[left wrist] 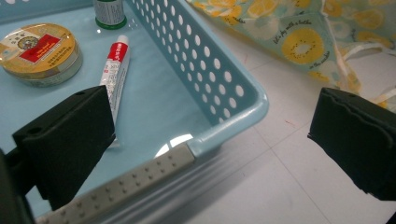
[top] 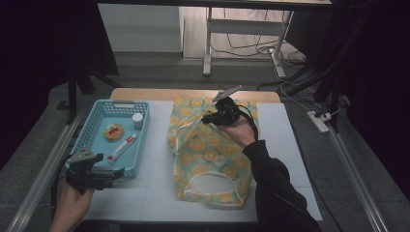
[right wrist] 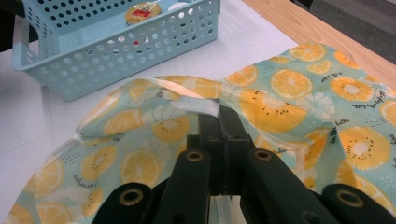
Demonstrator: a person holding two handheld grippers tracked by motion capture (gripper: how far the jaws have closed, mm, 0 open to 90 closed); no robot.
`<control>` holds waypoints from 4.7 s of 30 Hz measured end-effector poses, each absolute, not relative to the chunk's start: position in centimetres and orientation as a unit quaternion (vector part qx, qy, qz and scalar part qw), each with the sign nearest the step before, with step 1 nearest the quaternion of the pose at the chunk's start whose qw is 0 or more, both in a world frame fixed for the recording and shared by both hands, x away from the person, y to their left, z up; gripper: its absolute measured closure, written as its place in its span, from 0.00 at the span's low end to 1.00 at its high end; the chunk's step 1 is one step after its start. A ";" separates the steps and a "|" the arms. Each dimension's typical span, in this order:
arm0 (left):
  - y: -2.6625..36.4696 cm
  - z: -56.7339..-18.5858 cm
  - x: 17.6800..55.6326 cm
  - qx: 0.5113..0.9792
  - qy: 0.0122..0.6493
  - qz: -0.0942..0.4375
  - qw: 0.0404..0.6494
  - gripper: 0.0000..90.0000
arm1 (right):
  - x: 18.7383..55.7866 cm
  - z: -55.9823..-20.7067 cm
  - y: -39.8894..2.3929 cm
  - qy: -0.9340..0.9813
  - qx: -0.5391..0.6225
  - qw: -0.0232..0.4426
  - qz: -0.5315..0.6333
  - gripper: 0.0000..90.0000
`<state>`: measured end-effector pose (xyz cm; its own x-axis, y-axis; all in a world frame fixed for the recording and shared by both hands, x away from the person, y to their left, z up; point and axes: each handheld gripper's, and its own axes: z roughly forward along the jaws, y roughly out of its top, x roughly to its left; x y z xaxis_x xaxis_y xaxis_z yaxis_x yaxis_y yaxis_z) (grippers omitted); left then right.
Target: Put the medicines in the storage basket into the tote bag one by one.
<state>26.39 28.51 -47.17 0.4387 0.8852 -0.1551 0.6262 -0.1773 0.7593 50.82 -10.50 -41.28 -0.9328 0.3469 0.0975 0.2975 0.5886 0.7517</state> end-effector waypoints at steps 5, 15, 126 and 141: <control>28.9 -46.9 27.6 0.751 0.503 0.158 0.397 0.00 | 50.8 -41.3 -10.5 0.891 0.180 0.030 0.415 1.00; 29.5 -46.1 30.0 0.753 0.516 0.157 0.377 0.00 | 50.9 -41.5 -10.5 0.890 0.181 0.030 0.416 1.00; 33.6 -48.8 44.7 0.765 0.586 0.090 0.251 0.23 | 51.2 -42.7 -11.3 0.891 0.188 0.023 0.414 1.00; 31.2 -45.2 42.3 0.796 0.527 0.104 0.277 0.23 | 51.1 -42.7 -11.7 0.888 0.189 0.027 0.418 1.00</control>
<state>42.27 31.20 -45.16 0.4226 0.8974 -0.1271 0.7822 -0.2903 0.5513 51.08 -11.66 -42.65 -0.9269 0.3589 0.1102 0.3135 0.5784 0.7531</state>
